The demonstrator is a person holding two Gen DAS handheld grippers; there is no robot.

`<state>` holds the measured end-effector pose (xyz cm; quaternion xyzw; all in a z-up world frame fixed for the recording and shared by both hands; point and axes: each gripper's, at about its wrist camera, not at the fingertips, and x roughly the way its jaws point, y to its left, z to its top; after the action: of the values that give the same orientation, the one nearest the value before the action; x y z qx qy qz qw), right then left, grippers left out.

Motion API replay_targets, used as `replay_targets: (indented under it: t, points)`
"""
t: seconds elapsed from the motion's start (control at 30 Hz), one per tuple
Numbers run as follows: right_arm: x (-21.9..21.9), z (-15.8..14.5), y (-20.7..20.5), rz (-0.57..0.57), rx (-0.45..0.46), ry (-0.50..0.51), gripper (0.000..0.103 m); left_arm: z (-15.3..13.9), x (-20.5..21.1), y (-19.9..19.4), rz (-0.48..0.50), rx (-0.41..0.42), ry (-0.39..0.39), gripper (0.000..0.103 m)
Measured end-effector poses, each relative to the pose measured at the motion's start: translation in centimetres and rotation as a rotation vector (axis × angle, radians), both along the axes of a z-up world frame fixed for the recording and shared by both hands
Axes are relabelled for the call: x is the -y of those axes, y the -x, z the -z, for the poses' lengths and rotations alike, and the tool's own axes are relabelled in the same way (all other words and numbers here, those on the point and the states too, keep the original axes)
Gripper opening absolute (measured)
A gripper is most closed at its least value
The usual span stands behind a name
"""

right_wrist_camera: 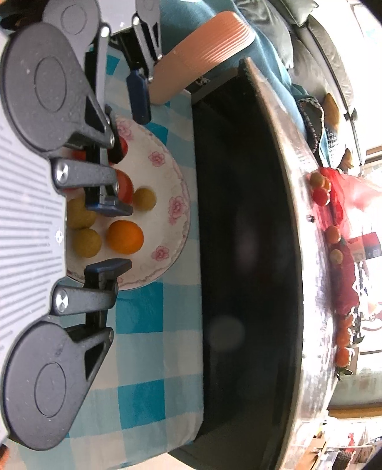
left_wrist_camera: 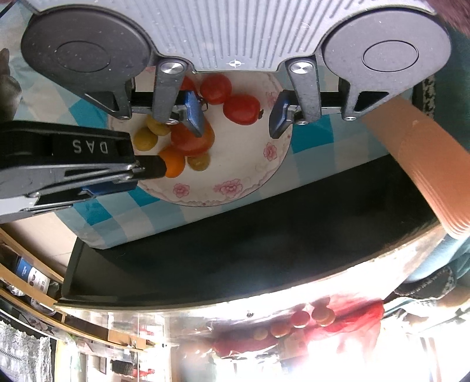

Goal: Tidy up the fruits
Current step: 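Open both grippers to drop the brown fruits into the plate, then withdraw both grippers from the plate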

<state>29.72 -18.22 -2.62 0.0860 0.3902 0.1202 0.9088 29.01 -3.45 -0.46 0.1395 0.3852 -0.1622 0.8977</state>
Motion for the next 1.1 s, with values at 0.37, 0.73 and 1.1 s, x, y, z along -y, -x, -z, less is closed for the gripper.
replay_targets:
  t: [0.37,0.73,1.1]
  points:
    - [-1.5,-3.6,3.2,-0.009,0.04,0.006,0.047,-1.7,-0.7,3.7,-0.01,0.017,0.012,0.06]
    - [-2.5,-2.9,6.9,-0.014,-0.001,0.016,0.047,-1.7,-1.0,6.7,-0.007,0.004,0.02,0.061]
    - [-1.7,-3.4,9.9,0.006,-0.006,-0.009,0.047,-1.2,-1.2,9.7,-0.006,-0.022,0.032,0.061]
